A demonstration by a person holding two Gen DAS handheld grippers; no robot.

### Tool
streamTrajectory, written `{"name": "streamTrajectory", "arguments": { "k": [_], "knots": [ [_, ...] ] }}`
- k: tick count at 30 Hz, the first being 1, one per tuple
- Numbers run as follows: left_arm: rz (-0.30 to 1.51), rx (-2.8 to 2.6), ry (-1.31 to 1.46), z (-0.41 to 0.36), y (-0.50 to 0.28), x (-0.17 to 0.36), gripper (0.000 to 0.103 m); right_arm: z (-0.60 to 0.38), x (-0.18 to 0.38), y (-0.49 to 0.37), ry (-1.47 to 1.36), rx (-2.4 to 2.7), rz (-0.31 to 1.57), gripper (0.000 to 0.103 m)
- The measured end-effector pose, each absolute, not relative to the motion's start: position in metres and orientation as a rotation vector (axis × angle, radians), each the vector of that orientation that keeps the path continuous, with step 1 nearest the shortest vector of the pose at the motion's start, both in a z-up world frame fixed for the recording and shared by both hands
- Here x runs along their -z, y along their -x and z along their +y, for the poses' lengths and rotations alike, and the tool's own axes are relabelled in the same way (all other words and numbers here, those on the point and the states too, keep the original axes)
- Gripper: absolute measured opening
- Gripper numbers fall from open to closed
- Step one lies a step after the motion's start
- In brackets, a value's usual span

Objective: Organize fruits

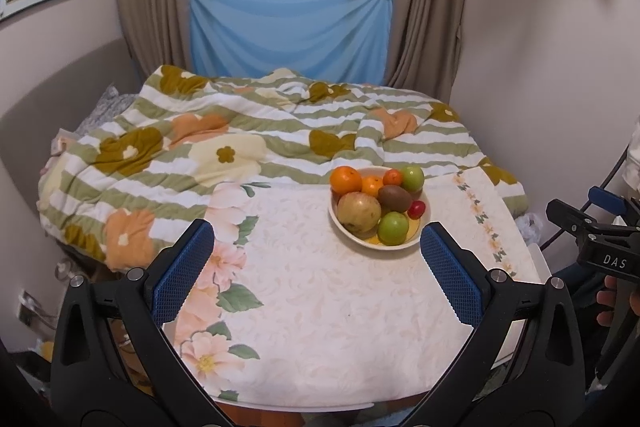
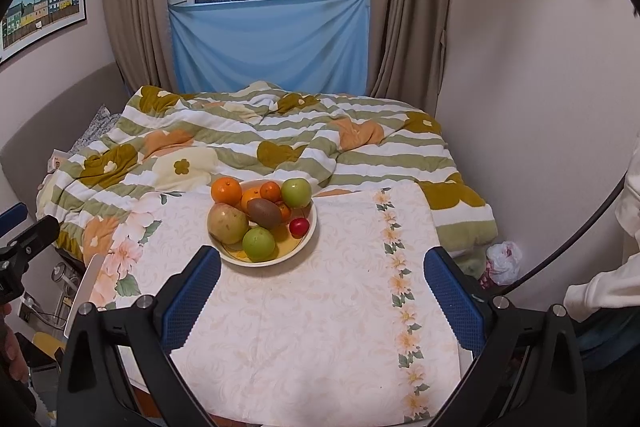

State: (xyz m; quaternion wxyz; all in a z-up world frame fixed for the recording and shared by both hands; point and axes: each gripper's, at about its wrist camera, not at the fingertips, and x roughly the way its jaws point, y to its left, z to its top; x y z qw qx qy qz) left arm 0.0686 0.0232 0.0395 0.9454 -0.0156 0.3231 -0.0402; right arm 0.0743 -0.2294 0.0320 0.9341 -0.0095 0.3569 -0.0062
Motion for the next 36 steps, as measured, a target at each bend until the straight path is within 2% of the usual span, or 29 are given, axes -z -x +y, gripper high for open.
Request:
{"name": "streamTrajectory", "arguments": {
  "k": [36],
  "knots": [
    [0.688, 0.091, 0.032, 0.014, -0.091, -0.029, 0.103, -0.236, -0.031, -0.082, 0.01, 0.026, 0.741, 0.101]
  ]
}}
